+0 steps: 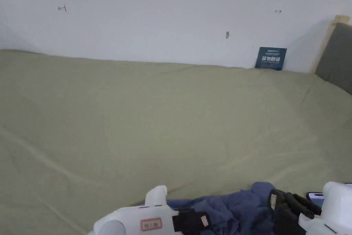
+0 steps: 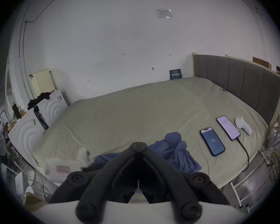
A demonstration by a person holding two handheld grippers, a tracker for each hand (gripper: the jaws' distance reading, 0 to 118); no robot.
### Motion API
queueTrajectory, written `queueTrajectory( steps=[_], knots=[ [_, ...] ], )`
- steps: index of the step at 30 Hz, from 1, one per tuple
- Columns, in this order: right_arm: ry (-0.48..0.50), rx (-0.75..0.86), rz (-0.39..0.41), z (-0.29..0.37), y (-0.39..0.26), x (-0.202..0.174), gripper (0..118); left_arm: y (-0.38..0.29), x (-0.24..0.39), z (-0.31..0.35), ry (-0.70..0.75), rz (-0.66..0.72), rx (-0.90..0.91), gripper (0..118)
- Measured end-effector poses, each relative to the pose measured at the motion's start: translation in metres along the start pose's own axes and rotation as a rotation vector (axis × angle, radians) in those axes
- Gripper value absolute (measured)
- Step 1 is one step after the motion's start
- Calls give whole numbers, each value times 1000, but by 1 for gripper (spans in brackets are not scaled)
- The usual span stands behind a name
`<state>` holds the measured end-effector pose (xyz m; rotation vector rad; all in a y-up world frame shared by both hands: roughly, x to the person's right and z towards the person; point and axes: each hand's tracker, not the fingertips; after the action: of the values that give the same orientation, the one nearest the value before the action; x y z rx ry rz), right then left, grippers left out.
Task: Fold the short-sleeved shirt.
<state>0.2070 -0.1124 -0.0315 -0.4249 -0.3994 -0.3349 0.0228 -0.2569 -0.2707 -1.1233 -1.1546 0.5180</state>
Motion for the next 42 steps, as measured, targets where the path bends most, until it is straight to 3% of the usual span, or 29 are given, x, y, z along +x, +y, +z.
queueTrajectory(
  steps=[3,4,5,6,7,8,9,10,14,17,22,23,24,25,26,27,30,34,36,42],
  knots=[
    [13,-2,3,-1,0,-5,1,25,-23,51,127,-87,-56,4],
    [18,0,5,-2,0,-6,1,29,-31,63,170,-75,-72,9],
    [23,-1,9,-2,1,-8,1,33,-42,73,199,-48,-104,21],
    [26,-4,17,-3,0,-10,1,36,-52,81,223,-10,-119,42],
    [29,-5,23,-3,0,-12,1,35,-63,85,207,19,-121,77],
    [34,-5,27,-3,0,-12,1,34,-72,88,174,45,-125,98],
    [38,-6,26,-3,1,-12,1,31,-81,90,156,74,-121,111],
    [42,-8,24,-2,1,-13,2,29,-88,90,137,116,-97,115],
    [42,-9,23,2,3,-11,2,10,-111,67,137,215,-110,114],
    [34,-3,15,4,5,-7,2,2,-109,52,-28,228,12,115],
    [32,-9,-10,2,6,-3,2,-14,-96,9,-247,381,28,113],
    [32,-11,-10,3,5,-3,2,-11,-94,10,-163,301,76,102],
    [31,-14,-7,4,5,-3,1,-9,-93,13,-99,294,99,75],
    [30,-17,-3,5,4,-4,2,-8,-99,17,-28,307,104,16],
    [29,-19,0,5,4,-4,2,-8,-105,21,39,317,108,8],
    [29,-21,2,5,3,-5,2,-10,-109,27,73,326,107,8],
    [42,-21,-5,5,2,-7,2,-11,-114,38,-62,371,67,8],
    [40,-29,10,5,2,-9,2,4,-106,68,77,245,95,8],
    [35,-32,15,4,2,-10,2,15,-94,93,76,283,93,8],
    [50,-52,11,-8,1,-16,2,63,-59,195,417,112,224,8]
  ],
)
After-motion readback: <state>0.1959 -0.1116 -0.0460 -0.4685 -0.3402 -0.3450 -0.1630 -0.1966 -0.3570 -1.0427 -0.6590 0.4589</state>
